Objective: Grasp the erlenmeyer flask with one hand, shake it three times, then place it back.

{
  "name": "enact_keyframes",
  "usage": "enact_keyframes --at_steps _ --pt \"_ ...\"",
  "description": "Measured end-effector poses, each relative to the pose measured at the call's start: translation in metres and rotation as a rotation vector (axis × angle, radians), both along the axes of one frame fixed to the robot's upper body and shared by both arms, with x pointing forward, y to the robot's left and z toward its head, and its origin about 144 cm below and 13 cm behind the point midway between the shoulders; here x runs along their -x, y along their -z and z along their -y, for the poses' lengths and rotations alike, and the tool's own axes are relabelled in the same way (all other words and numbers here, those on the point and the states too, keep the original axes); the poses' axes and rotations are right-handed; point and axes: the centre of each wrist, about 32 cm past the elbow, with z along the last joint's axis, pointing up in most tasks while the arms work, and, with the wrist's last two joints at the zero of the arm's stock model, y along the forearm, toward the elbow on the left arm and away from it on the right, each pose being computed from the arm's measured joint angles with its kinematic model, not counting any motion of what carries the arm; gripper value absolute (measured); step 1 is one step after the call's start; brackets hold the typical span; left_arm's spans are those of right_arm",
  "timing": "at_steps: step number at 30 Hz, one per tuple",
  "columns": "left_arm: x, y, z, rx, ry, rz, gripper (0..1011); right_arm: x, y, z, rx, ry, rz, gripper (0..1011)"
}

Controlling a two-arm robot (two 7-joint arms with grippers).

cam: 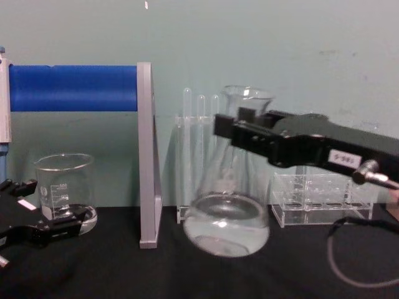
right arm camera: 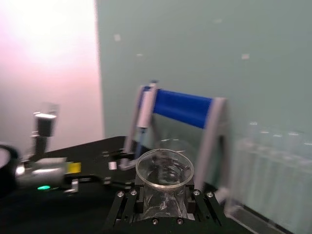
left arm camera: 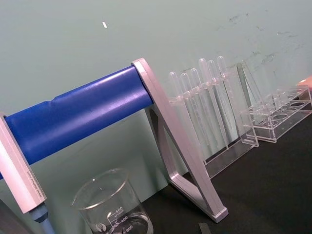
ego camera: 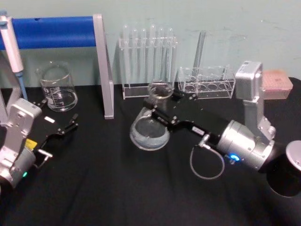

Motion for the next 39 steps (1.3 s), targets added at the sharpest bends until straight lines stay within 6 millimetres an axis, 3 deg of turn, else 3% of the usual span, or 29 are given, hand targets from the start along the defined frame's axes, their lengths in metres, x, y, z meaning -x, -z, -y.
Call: enact_keyframes --at_steps 6,15,21,31,39 --pt "0.0 0.0 0.0 0.0 0.0 0.0 1001 0.004 -0.001 0.02 -0.007 0.148 0.011 453" --pt "0.0 0.0 0.0 0.0 0.0 0.0 1001 0.024 -0.003 0.067 0.007 0.453 0.032 453" --pt "0.0 0.0 0.0 0.0 0.0 0.0 1001 0.036 -0.002 0.082 0.013 0.56 0.031 453" --pt "0.0 0.0 0.0 0.0 0.0 0.0 1001 0.031 -0.003 0.079 0.018 0.54 0.031 453" --pt "0.0 0.0 0.0 0.0 0.0 0.0 1001 0.01 -0.002 0.049 0.029 0.341 0.02 453"
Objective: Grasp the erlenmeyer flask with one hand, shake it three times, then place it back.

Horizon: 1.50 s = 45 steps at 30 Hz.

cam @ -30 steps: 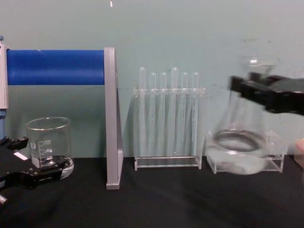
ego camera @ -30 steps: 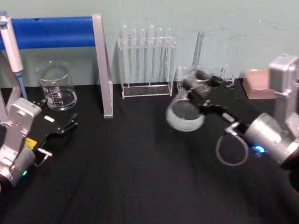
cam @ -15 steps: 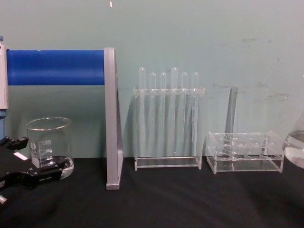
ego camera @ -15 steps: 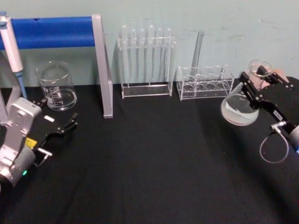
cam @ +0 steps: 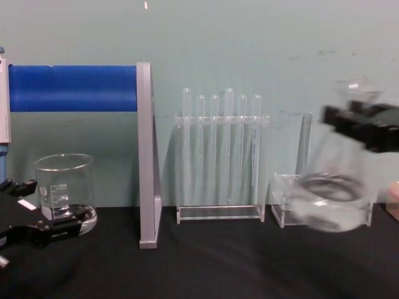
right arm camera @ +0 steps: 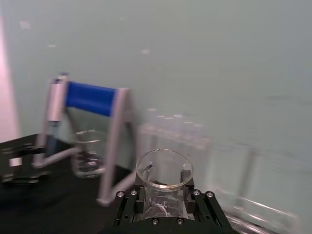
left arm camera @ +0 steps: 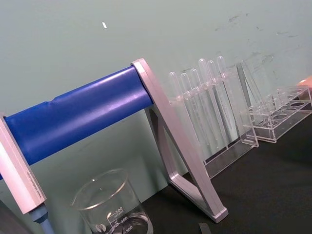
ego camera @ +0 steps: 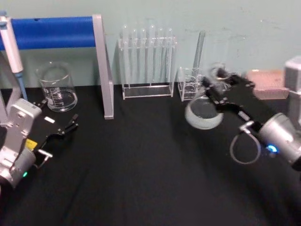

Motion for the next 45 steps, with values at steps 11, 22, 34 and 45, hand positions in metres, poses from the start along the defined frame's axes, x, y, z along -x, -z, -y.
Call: enact_keyframes --at_steps 11,22,34,45 --pt "0.0 0.0 0.0 0.0 0.0 0.0 1001 -0.019 0.004 -0.046 0.013 -0.299 -0.027 453" --pt "0.0 0.0 0.0 0.0 0.0 0.0 1001 -0.022 0.005 -0.063 0.004 -0.39 -0.026 453" --pt "0.0 0.0 0.0 0.0 0.0 0.0 1001 -0.015 0.004 -0.047 -0.009 -0.267 -0.009 453" --pt "0.0 0.0 0.0 0.0 0.0 0.0 1001 0.002 0.003 -0.006 -0.013 -0.016 0.003 453"
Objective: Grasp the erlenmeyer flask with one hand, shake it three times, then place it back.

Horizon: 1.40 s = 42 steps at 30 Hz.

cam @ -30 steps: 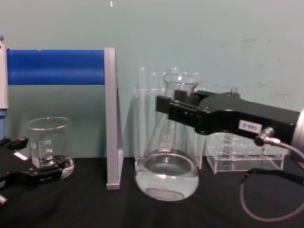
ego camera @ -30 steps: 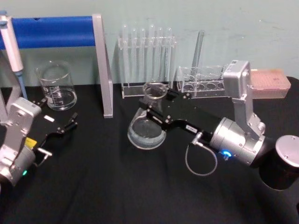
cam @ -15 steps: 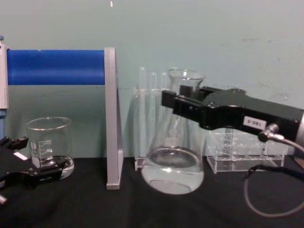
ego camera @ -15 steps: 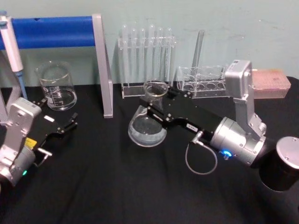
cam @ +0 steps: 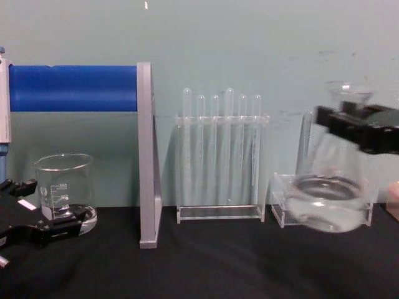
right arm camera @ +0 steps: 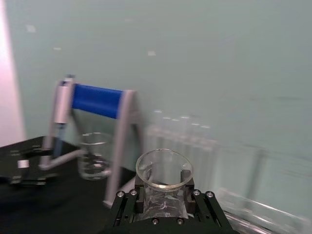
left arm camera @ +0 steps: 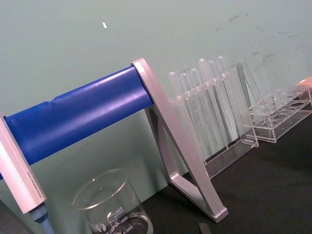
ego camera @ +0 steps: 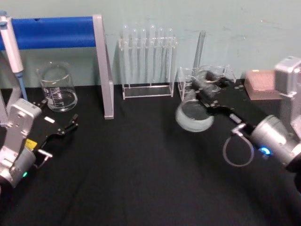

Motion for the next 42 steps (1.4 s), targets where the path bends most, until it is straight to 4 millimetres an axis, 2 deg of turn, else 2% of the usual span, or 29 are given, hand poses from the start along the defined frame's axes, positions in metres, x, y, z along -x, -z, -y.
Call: enact_keyframes --at_steps 9,15,21,28,42 --pt "0.0 0.0 0.0 0.0 0.0 0.0 1001 0.017 -0.001 0.034 -0.001 0.196 0.006 453" --pt "0.0 0.0 0.0 0.0 0.0 0.0 1001 0.024 -0.001 0.044 0.001 0.239 0.007 453" --pt "0.0 0.0 0.0 0.0 0.0 0.0 1001 0.024 -0.001 0.043 0.002 0.217 0.007 453" --pt "0.0 0.0 0.0 0.0 0.0 0.0 1001 0.015 0.0 0.026 0.008 0.075 -0.006 453" --pt "0.0 0.0 0.0 0.0 0.0 0.0 1001 -0.013 0.004 -0.033 0.025 -0.303 -0.029 453"
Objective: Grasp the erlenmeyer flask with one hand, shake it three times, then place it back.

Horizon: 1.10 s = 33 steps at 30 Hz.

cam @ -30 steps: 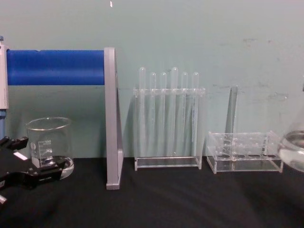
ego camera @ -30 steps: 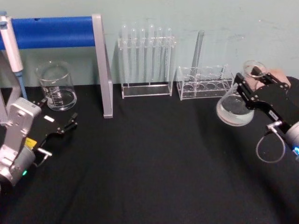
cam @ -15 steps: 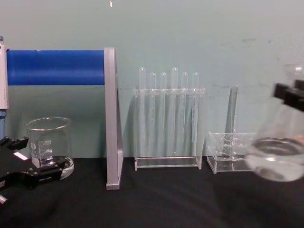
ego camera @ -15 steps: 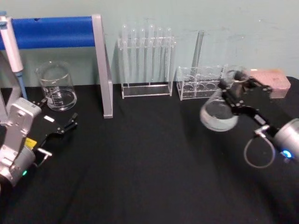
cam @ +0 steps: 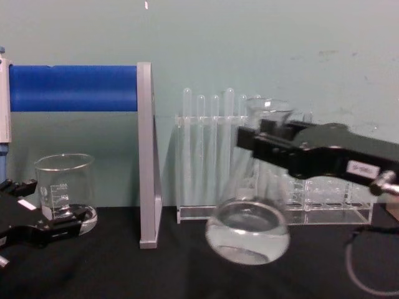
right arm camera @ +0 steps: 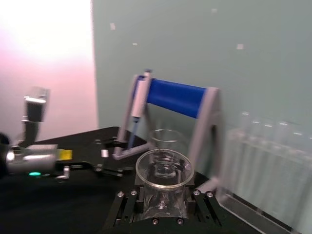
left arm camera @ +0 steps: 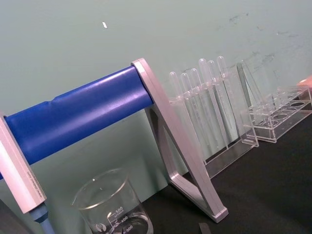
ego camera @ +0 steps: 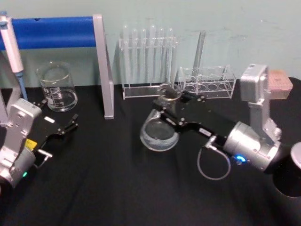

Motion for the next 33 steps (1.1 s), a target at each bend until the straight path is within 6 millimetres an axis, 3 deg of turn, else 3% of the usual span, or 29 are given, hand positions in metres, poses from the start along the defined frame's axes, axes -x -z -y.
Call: enact_keyframes --at_steps 7,15,33 --pt "0.0 0.0 0.0 0.0 0.0 0.0 1001 -0.006 0.001 -0.016 0.003 -0.084 -0.006 453" --pt "0.0 0.0 0.0 0.0 0.0 0.0 1001 -0.007 0.001 -0.015 -0.002 -0.06 -0.005 453" --pt "0.0 0.0 0.0 0.0 0.0 0.0 1001 0.015 -0.001 0.04 -0.025 0.34 0.017 453"
